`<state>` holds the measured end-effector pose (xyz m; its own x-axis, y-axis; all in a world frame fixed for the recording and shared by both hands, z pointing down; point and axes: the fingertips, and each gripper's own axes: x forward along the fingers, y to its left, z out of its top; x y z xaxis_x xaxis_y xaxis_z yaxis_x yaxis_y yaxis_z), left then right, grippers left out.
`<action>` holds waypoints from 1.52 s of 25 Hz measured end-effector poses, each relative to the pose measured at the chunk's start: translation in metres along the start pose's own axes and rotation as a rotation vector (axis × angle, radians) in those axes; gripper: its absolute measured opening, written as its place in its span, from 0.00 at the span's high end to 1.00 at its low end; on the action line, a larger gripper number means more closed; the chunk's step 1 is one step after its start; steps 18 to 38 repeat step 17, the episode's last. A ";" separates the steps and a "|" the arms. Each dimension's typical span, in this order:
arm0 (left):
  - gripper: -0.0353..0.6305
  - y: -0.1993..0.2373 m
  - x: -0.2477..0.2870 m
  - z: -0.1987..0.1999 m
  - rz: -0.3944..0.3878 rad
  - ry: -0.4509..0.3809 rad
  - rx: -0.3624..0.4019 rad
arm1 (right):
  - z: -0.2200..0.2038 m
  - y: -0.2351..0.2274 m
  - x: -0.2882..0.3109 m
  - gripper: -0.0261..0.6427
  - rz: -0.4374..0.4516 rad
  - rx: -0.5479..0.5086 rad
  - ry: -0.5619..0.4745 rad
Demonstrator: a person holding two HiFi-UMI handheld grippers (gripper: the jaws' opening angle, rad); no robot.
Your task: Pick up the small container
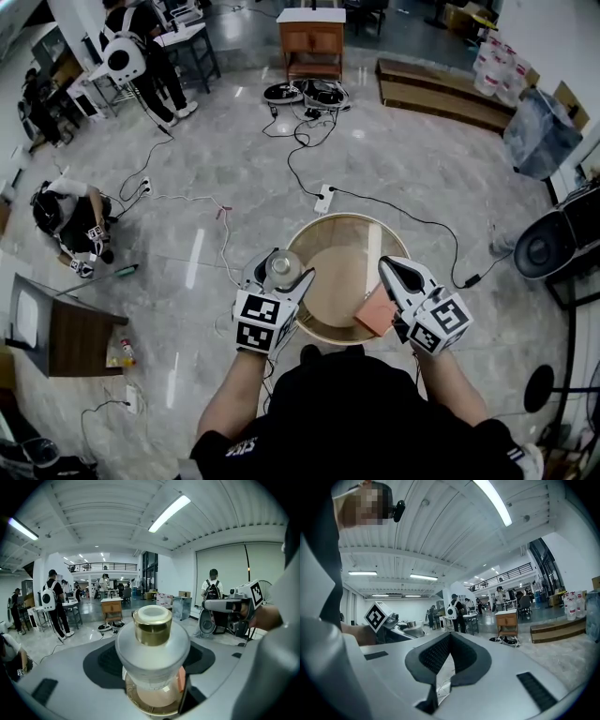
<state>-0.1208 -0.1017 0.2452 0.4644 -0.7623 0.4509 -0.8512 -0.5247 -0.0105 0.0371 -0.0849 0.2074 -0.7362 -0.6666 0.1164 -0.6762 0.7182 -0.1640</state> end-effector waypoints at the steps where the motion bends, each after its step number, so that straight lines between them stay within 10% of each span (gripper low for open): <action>1: 0.44 -0.002 0.001 0.001 -0.002 0.000 -0.002 | 0.000 -0.001 -0.001 0.94 0.005 -0.006 0.002; 38: 0.44 -0.043 0.015 0.000 -0.030 0.027 0.007 | -0.001 -0.014 -0.021 0.94 0.034 0.023 -0.002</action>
